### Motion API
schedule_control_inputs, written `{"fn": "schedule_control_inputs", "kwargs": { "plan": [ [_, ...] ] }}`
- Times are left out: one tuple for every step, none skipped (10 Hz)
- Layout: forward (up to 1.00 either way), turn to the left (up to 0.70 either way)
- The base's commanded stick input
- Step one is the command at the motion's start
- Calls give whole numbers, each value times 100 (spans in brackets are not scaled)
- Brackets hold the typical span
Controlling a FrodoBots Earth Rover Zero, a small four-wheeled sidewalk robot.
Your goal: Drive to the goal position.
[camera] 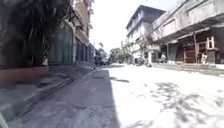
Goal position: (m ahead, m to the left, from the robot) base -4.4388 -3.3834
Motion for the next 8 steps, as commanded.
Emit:
{"fn": "schedule_control_inputs", "kwargs": {
  "plan": [
    [0, 0],
    [0, 0],
    [0, 0],
    [0, 0],
    [0, 0],
    [0, 0],
    [0, 0],
    [0, 0]
  ]
}}
